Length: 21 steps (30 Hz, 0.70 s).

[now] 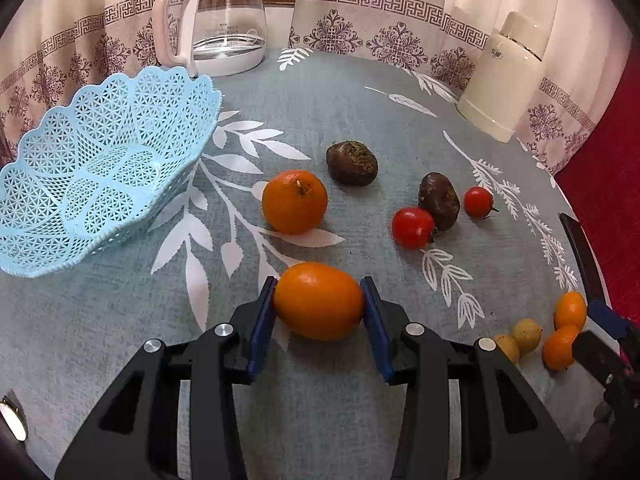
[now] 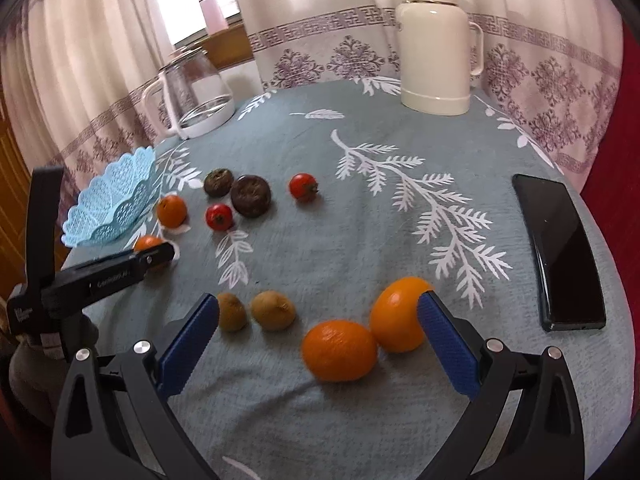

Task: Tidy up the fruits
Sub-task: 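Move the left gripper to the large orange and close on it, then lift the orange with the left gripper and carry it over the blue basket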

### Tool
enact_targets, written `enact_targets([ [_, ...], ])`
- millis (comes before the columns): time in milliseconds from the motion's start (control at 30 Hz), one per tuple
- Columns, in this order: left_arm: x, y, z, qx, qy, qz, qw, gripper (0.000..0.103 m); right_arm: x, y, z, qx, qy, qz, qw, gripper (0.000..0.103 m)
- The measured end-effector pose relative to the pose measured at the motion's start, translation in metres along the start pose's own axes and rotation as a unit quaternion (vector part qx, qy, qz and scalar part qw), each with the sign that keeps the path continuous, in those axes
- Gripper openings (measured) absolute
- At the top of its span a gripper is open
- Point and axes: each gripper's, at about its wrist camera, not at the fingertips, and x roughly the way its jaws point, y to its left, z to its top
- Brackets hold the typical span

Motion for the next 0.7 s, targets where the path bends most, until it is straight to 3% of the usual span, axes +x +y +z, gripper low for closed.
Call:
enact_targets([
  [167,-0.01,0.002,0.001,0.0,-0.013,0.006,0.9999,0.043,-0.004,0.006,-0.004,-0.012,0.001,-0.001,1.0,0.098],
  [467,-0.035,0.007,0.008,0.001,-0.042,0.009,0.9991,0.043,-0.015,-0.036,-0.003,0.045,-0.008,-0.043,0.998,0.097],
  [600,-0.041,0.005,0.01,0.003,-0.05,0.01,0.9987,0.043,-0.008,-0.05,0.003,0.065,0.004,-0.054,0.996,0.088],
  [700,-0.045,0.005,0.01,0.004,-0.056,0.014,0.9983,0.043,0.006,-0.054,0.009,0.076,0.024,-0.048,0.996,0.074],
])
